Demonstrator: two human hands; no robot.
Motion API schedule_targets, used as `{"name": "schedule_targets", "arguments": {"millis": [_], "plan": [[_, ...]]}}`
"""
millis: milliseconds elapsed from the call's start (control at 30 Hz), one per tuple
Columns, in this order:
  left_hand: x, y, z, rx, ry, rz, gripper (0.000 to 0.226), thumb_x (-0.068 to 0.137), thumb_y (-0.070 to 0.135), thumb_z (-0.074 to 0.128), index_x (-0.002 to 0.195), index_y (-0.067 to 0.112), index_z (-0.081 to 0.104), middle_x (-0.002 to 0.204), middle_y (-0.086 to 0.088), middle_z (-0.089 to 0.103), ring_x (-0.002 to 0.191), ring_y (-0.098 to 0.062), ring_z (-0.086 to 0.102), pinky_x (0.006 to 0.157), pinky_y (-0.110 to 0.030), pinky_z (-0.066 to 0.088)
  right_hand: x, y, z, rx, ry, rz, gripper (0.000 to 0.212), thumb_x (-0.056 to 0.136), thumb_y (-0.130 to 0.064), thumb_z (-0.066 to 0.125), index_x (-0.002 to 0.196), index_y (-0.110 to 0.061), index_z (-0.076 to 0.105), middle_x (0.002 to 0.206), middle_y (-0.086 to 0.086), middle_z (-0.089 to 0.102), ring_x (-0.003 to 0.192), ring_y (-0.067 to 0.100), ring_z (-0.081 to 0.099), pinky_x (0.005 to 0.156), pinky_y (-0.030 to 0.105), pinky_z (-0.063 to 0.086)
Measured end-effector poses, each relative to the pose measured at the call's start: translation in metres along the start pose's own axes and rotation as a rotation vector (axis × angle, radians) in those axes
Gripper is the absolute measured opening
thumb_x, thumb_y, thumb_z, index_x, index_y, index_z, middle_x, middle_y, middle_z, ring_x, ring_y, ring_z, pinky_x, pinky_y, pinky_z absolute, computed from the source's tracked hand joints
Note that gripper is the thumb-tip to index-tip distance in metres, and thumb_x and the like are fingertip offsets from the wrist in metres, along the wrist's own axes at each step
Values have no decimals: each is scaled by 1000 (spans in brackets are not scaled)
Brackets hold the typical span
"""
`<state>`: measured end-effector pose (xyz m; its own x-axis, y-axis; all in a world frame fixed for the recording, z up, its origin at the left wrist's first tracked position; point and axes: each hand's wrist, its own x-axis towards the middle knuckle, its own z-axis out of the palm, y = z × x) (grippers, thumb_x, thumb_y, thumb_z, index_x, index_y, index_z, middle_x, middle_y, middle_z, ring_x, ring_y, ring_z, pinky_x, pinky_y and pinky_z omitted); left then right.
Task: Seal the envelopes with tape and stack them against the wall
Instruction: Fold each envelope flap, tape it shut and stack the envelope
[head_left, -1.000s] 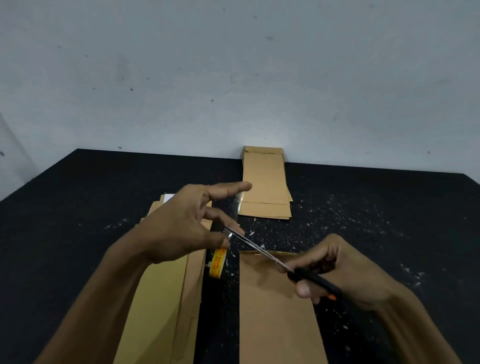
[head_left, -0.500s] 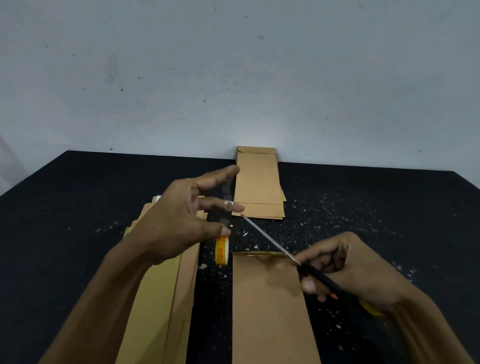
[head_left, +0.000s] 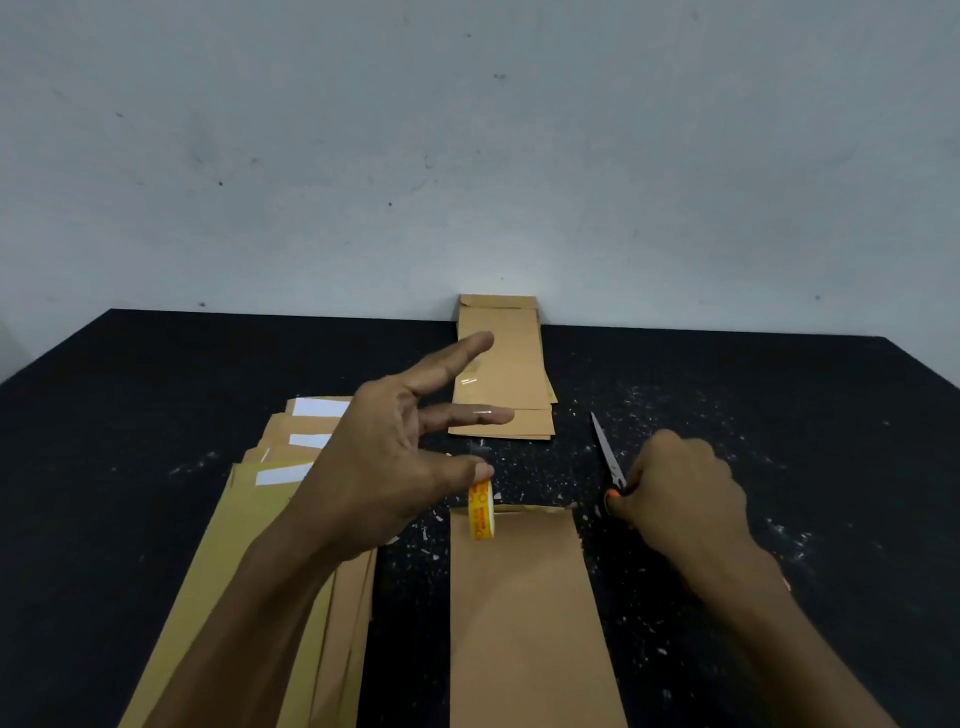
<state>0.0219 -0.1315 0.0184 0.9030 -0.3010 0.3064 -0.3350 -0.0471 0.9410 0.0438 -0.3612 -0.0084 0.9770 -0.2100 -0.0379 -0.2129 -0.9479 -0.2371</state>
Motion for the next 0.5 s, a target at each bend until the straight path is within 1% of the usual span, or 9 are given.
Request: {"name": "schedule_targets", "arguments": {"millis": [100, 167, 200, 233, 267, 333, 367, 433, 500], "plan": [[2, 0, 4, 6, 5, 0, 91, 75, -22, 70, 149, 23, 40, 155, 19, 37, 117, -11, 65, 76, -40, 63, -2, -2, -5, -37, -70, -5, 39, 78, -39, 82, 99, -15, 61, 98, 5, 52, 94, 28, 60, 80, 41, 54], [2, 0, 6, 25, 3, 3, 92, 75, -21, 70, 149, 25, 40, 156, 18, 36, 117, -10, 64, 76, -40, 63, -4, -1, -7, -4, -55, -55, 32, 81, -37, 80, 103, -20, 65, 99, 0, 56, 94, 22, 62, 80, 38, 54], [3, 0, 8, 31, 0, 5, 92, 76, -21, 70, 150, 25, 39, 156, 18, 35, 118, -10, 64, 75, -42, 63, -6, -1, -10, 99, -26, -113, 25, 82, -35, 79, 103, -24, 70, 97, -3, 63, 91, 16, 64, 79, 35, 55], [3, 1, 9, 35, -3, 4, 92, 76, -21, 69, 150, 25, 39, 157, 17, 35, 118, -9, 64, 73, -43, 63, -9, -2, -13, 265, -18, -188, 18, 84, -32, 79, 100, -25, 74, 90, -7, 69, 84, 9, 66, 76, 31, 56], [4, 1, 10, 39, -8, 5, 92, 76, -21, 69, 150, 26, 39, 157, 17, 34, 119, -9, 63, 71, -44, 63, -12, -5, -18, 468, -55, -260, 13, 85, -30, 79, 96, -25, 77, 80, -8, 72, 75, 3, 66, 69, 24, 55], [5, 1, 12, 48, -27, 0, 93, 76, -18, 71, 150, 27, 38, 157, 17, 33, 119, -8, 63, 69, -41, 63, -23, -15, -28, 863, -282, -355, 13, 84, -28, 76, 91, -18, 80, 71, -7, 73, 59, -3, 62, 56, 13, 45], [6, 1, 14, 50, -36, -5, 92, 76, -14, 74, 150, 28, 38, 157, 17, 33, 118, -8, 63, 70, -40, 63, -26, -19, -30, 980, -396, -376, 20, 82, -30, 74, 92, -14, 80, 75, -3, 75, 57, -4, 61, 53, 12, 42], [7, 2, 17, 48, -47, -22, 91, 75, -4, 79, 150, 30, 38, 157, 18, 33, 117, -6, 64, 73, -39, 63, -27, -24, -26, 1084, -537, -389, 29, 80, -31, 72, 94, -7, 80, 87, 6, 77, 69, 2, 65, 59, 18, 45], [7, 0, 19, 34, -52, -45, 92, 76, -4, 80, 150, 29, 37, 157, 18, 32, 117, -8, 64, 75, -40, 63, -24, -24, -18, 1166, -579, -366, 29, 77, -26, 74, 93, -2, 79, 90, 13, 77, 79, 14, 69, 68, 24, 50]]}}
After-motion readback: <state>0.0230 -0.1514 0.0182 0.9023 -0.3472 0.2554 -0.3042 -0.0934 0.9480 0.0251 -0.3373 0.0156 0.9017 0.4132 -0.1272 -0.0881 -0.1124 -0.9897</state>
